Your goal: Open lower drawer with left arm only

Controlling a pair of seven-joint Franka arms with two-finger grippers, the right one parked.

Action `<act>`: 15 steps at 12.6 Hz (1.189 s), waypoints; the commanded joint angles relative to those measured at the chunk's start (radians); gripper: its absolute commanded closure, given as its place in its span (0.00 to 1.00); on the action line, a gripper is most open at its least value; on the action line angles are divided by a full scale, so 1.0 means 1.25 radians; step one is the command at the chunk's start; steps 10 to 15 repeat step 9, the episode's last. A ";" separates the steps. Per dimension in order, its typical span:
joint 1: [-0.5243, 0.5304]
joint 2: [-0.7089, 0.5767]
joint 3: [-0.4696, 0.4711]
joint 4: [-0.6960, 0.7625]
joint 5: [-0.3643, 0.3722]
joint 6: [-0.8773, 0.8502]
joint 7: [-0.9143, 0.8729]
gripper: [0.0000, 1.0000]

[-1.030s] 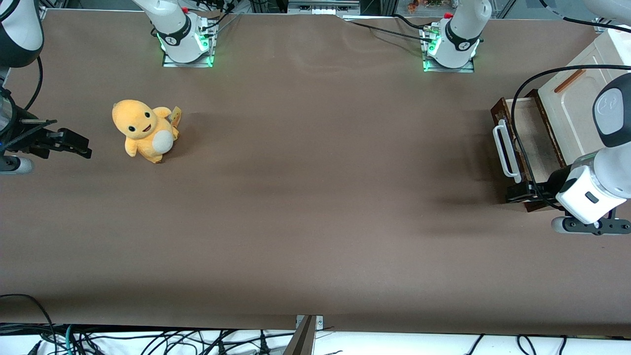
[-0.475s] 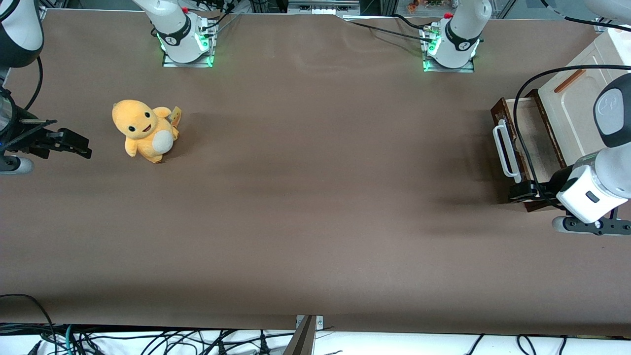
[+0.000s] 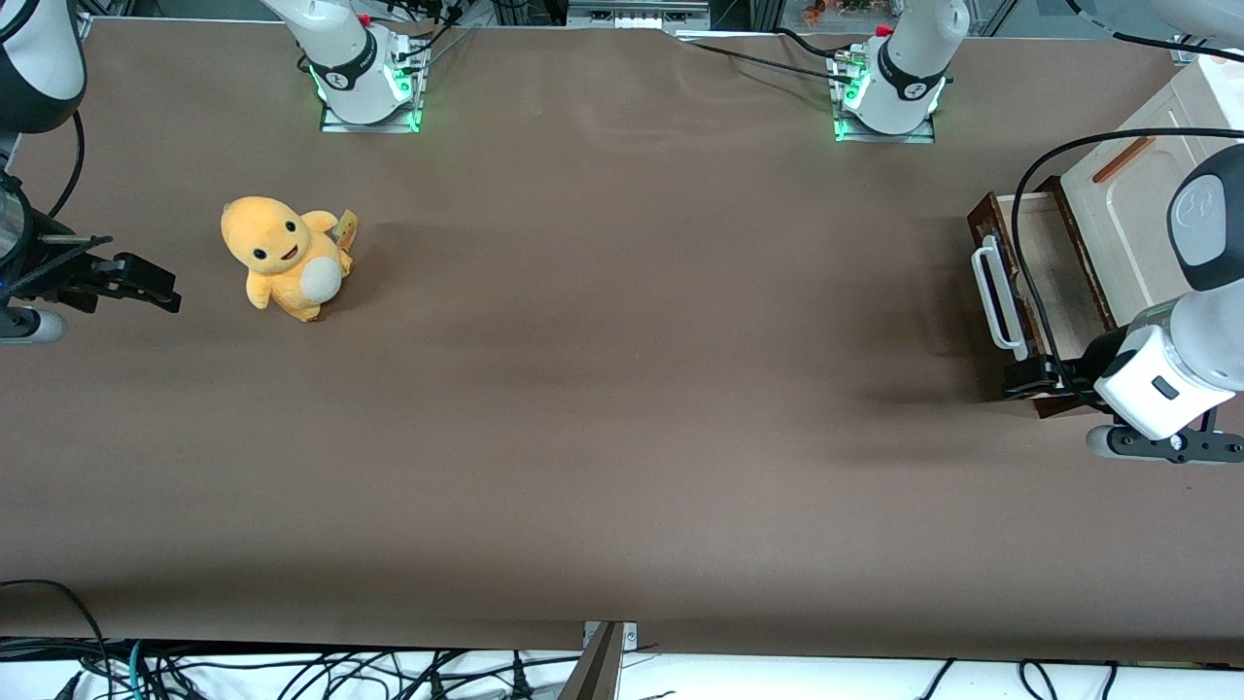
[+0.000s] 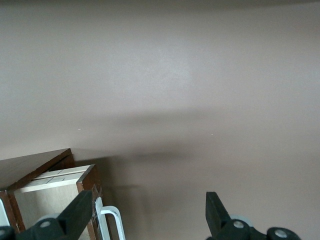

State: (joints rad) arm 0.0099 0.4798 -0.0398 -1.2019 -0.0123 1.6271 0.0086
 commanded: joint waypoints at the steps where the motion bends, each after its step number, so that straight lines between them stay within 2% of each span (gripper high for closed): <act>1: 0.002 -0.021 0.001 -0.020 0.020 -0.007 0.018 0.00; 15: 0.002 -0.021 0.001 -0.020 0.020 -0.014 0.018 0.00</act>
